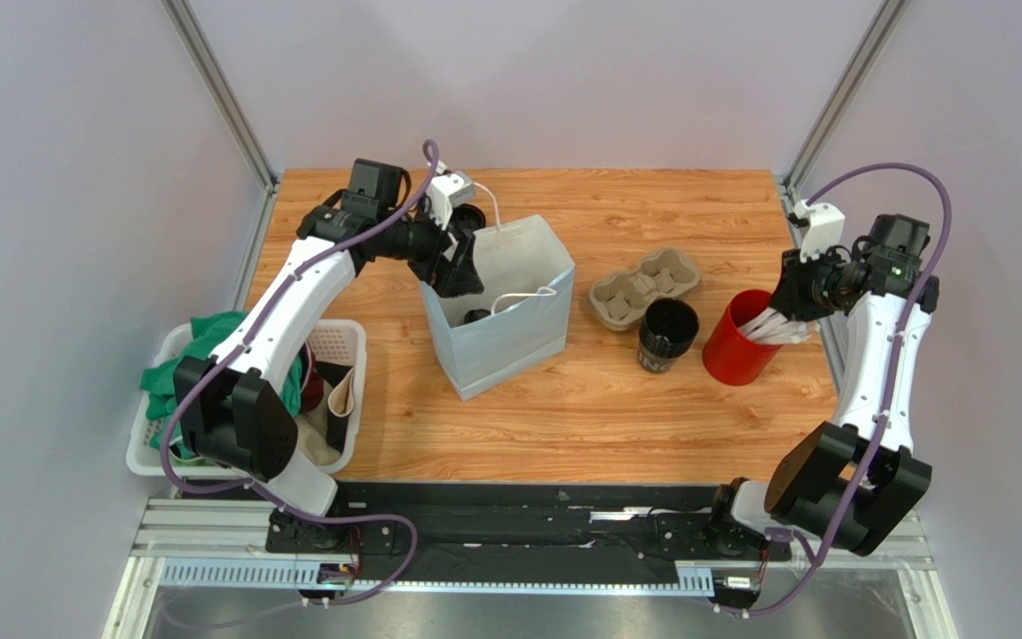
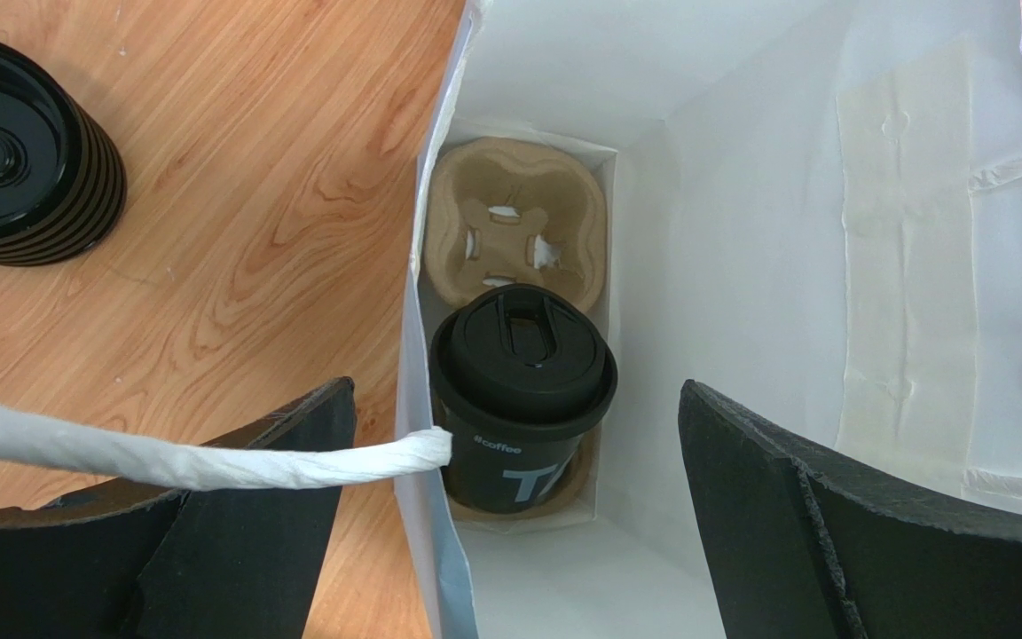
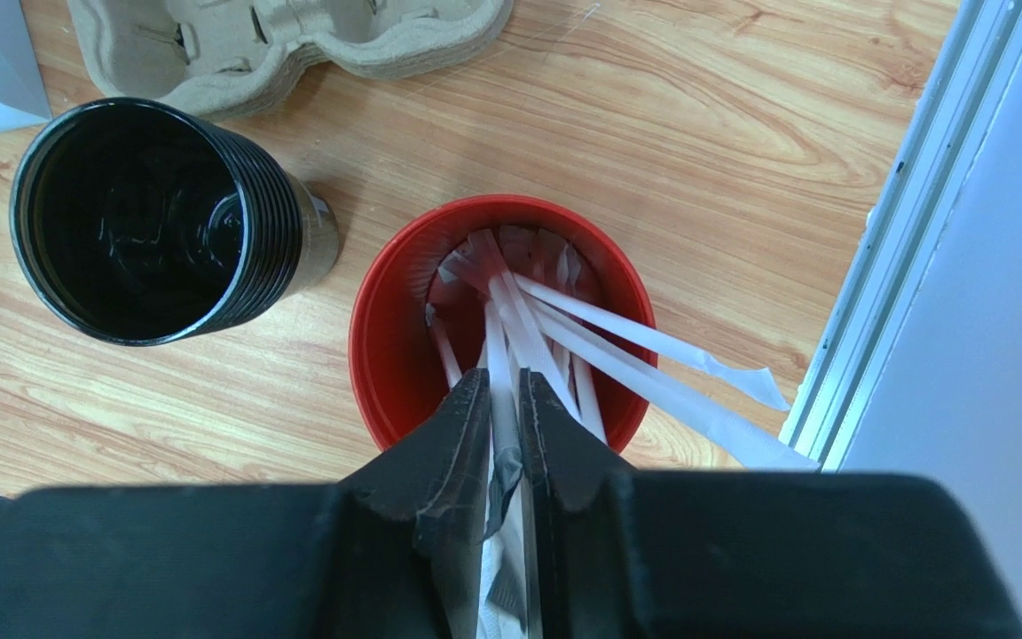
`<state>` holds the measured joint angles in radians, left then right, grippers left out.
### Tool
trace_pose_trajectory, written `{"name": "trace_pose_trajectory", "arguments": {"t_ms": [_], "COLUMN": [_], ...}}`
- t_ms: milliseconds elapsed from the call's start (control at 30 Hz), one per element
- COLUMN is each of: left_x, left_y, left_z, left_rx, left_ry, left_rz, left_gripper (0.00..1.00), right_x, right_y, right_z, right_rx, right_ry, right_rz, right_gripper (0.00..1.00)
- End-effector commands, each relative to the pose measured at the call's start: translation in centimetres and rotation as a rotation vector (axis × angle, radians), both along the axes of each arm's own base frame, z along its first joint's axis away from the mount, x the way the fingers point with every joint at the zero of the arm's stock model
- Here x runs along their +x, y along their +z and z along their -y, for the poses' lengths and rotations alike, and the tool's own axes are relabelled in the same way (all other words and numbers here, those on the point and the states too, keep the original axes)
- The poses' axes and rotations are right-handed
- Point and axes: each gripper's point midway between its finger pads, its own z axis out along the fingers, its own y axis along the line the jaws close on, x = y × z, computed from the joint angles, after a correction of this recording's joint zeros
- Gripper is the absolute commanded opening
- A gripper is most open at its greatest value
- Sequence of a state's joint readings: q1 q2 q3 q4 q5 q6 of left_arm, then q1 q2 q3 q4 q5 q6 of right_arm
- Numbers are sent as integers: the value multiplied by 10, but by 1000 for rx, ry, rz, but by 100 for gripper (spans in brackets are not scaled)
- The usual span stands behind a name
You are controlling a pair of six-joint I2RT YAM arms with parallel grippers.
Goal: Pack the takeout coffee
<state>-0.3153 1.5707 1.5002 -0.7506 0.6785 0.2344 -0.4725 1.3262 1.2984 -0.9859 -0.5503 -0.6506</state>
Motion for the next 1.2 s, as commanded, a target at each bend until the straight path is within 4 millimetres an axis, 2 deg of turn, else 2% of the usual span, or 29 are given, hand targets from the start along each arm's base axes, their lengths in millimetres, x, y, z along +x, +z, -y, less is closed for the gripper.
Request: {"name": "trace_pose_trajectory", "arguments": {"t_ms": [0,167,433,500,533,633,667,700,900,967,1000,1100,1167], "left_x": [2,2,5,6,8,10,11,13,9,6,5,2,3], "left_y": [0,-1,3,11,14,34,42,52,85,92,96,107,115], "left_z": [5,6,4,3,1,-4,-7,-9,-18,-19,-19,-20,-24], "left_rx": [-3,0,8,8,14,21,25,25,30,22,17,6,5], "left_ry": [-20,-25,-9,-2,7,21,27,28,52,56,58,65,84], "left_rz": [14,16,34,59,72,135,157,189,257,265,269,288,308], "left_gripper": [99,99,99,99,99,99,99,99,99,99,99,99,99], "right_x": [10,7,6,5,4,2,0,0,-5,-7,-11,-16,-20], "right_y": [36,54,112,122,136,157,170,176,214,224,236,254,273], "right_z": [-2,-7,-19,-23,-24,-32,-37,-40,-63,-70,-73,-82,-91], "right_rx": [-16,-30,-67,-72,-85,-101,-115,-120,-147,-149,-151,-133,-113], "right_ry": [3,5,14,15,16,21,31,38,63,74,75,78,89], "right_rz": [112,151,282,294,325,365,391,400,481,500,533,576,630], "right_gripper": [16,15,14,14,14,13,13,13,10,10,10,9,10]}}
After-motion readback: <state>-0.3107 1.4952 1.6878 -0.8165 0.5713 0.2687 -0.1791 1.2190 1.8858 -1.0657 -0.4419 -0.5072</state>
